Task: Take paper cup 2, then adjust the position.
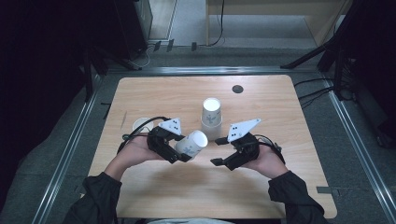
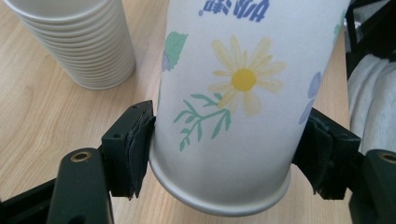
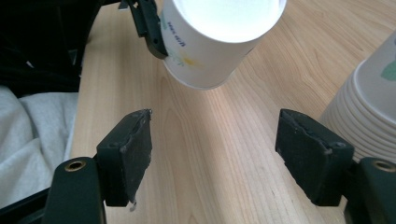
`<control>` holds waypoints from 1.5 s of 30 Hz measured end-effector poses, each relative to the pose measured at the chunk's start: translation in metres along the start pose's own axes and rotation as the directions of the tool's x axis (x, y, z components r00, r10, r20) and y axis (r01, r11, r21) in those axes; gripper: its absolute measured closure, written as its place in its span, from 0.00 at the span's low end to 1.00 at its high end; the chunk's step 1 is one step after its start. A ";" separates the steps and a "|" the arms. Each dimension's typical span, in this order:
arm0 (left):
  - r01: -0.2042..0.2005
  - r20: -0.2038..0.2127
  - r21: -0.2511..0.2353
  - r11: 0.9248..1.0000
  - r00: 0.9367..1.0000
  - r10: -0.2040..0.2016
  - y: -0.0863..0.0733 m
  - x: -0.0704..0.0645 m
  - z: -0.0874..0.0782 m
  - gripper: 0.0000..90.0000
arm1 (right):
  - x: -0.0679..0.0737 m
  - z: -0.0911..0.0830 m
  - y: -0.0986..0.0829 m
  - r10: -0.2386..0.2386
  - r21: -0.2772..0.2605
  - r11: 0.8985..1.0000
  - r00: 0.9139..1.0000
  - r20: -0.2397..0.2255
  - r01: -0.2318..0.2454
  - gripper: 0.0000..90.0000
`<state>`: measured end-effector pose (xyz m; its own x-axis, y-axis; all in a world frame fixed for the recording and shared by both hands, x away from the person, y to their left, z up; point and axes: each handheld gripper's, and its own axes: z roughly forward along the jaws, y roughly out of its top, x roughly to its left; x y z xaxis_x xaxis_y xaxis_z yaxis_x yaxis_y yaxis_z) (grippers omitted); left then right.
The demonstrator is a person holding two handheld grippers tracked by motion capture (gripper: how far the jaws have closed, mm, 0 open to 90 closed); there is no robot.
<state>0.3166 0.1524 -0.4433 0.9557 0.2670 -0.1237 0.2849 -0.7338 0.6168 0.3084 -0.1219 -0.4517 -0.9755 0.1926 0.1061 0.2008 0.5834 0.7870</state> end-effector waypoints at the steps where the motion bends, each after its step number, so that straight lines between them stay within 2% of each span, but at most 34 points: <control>1: -0.009 0.001 0.010 1.000 1.000 0.009 0.001 0.000 0.001 0.30 | -0.001 0.000 -0.002 0.000 -0.002 1.000 1.000 -0.001 0.000 0.30; 6: -0.037 0.012 0.066 0.997 0.999 0.036 0.004 0.000 0.010 0.30 | -0.001 0.000 -0.006 -0.001 -0.028 1.000 1.000 0.014 0.002 0.30; 12: -0.059 0.036 0.113 0.992 0.998 0.055 0.006 -0.002 0.019 0.30 | -0.001 0.001 -0.010 -0.019 -0.027 0.999 0.999 0.025 0.020 0.30; 20: -0.101 0.061 0.171 0.980 0.994 0.091 0.009 -0.007 0.031 0.30 | 0.001 0.006 -0.011 -0.049 -0.024 0.999 0.999 -0.004 0.049 0.30; 29: -0.125 0.081 0.230 0.965 0.991 0.109 0.015 -0.013 0.046 0.30 | 0.005 0.018 -0.010 -0.072 0.005 0.997 0.997 -0.037 0.072 0.30; 36: -0.149 0.105 0.242 0.959 0.986 0.126 0.020 -0.017 0.054 0.30 | 0.008 0.030 -0.008 -0.108 0.035 0.993 0.992 -0.060 0.111 0.30; 41: -0.156 0.107 0.240 0.958 0.985 0.134 0.020 -0.018 0.054 0.29 | 0.012 0.035 -0.007 -0.134 0.050 0.989 0.988 -0.075 0.138 0.38; 45: -0.167 0.100 0.200 0.965 0.984 0.150 0.019 -0.017 0.050 0.27 | 0.012 0.032 -0.005 -0.133 0.048 0.990 0.989 -0.065 0.136 0.39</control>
<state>0.3100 0.1027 -0.4684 0.9901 0.0904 -0.1070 0.1299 -0.8781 0.4604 0.2983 -0.0972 -0.4741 -0.9973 0.0616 0.0400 0.0703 0.6412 0.7641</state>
